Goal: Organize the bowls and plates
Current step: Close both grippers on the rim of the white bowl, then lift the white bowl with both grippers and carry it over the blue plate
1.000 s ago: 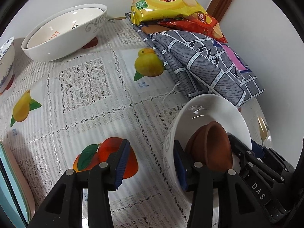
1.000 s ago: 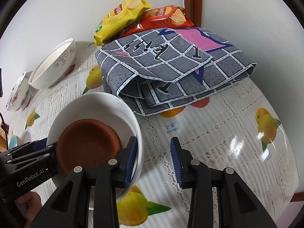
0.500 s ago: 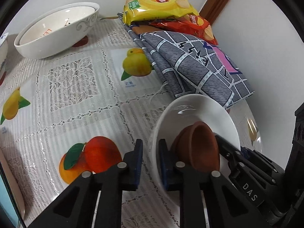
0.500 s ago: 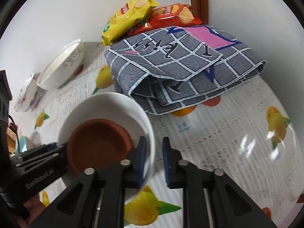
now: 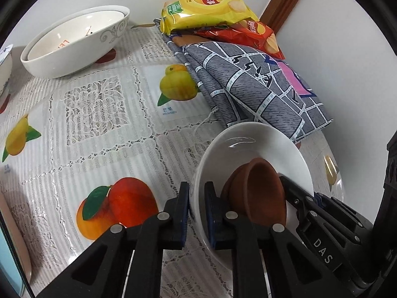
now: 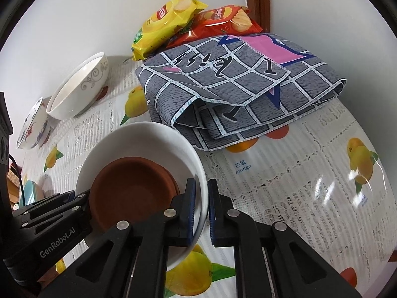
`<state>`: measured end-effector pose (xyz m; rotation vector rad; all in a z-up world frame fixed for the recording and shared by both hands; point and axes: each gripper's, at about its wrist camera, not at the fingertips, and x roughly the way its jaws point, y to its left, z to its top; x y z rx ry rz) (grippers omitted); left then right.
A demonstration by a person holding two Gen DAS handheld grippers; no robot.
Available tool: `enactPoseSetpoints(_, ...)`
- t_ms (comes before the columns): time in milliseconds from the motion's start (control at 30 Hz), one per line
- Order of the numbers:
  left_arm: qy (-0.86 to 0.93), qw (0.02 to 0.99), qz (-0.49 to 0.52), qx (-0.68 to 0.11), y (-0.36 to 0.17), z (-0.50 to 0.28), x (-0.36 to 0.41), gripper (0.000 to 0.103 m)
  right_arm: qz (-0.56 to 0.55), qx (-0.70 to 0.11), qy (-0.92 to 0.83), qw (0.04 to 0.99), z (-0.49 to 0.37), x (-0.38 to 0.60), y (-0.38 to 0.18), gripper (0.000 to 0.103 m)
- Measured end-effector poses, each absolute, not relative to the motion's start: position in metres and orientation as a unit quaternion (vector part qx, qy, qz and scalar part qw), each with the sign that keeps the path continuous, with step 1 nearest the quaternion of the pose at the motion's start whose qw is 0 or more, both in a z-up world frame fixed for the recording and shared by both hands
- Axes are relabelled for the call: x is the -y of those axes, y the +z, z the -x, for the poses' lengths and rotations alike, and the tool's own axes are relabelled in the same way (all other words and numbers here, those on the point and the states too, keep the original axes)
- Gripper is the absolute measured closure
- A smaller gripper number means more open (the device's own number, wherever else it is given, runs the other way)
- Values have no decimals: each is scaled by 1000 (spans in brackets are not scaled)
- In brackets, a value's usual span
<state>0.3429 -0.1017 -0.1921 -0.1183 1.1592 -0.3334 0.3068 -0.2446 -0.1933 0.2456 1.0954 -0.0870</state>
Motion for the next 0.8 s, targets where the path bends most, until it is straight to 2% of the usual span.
enactPoseSetpoints(533, -156, 826, 38, -540, -179, -333, 105, 96, -157, -519, -55, 838, -291, 255, -185, 94)
enactPoseSetpoints(800, -167, 811, 50, -558, -191, -336, 109, 89, -165, -535, -37, 828, -291, 260, -193, 91)
